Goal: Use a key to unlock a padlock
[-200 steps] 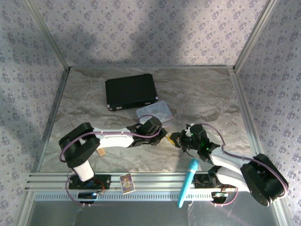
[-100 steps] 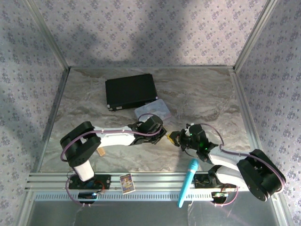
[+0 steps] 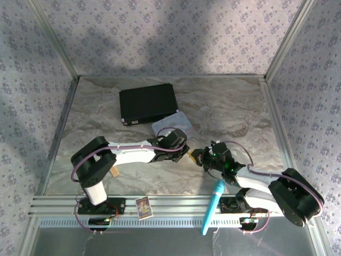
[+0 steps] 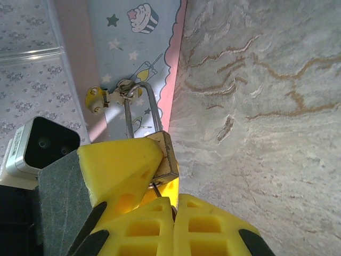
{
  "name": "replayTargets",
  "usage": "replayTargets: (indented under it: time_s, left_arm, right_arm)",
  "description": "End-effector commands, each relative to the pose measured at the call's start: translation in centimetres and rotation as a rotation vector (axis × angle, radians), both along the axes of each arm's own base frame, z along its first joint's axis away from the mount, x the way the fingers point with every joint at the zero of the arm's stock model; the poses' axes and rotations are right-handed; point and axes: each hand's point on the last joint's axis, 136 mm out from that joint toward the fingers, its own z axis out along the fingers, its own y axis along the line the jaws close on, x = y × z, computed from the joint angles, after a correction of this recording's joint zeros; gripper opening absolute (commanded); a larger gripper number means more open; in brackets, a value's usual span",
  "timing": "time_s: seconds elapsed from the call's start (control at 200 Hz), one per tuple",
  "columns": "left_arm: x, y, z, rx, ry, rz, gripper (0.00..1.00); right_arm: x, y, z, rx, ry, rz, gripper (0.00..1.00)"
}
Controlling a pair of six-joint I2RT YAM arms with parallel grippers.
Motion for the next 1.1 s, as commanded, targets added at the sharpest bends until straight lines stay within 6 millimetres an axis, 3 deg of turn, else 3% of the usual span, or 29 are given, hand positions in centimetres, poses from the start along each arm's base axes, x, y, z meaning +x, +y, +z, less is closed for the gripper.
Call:
replayTargets:
  time_s: [0.0, 0.15, 0.575, 0.914, 1.094]
  left_arm:
    - [-1.2, -2.6, 1.2, -0.072, 0.029, -0.06, 0.14]
    - [-1.6, -3.0, 0.9, -0.091, 0.038, -0.067, 0.14]
    - [-2.3, -3.7, -0.4, -0.137, 0.072, -0.064, 0.13]
    - [-2.7, -3.5, 0.7, -0.155, 0.053, -0.066, 0.14]
    - [-2.4, -4.1, 1.4, -0.186, 0.038, -0.057, 0.14]
  right_arm:
    - [1.2, 0.5, 1.7, 0.071, -0.043, -0.018, 0.0]
    - [1.5, 1.6, 3.2, 0.138, -0.044, -0.004, 0.0]
    - [2.1, 1.2, 3.8, 0.218, -0.006, -0.069, 0.0]
    - [4.0, 0.2, 5.0, 0.306, -0.033, -0.152, 0.0]
    - [4.7, 0.9, 6.2, 0.354, -0.035, -0.166, 0.0]
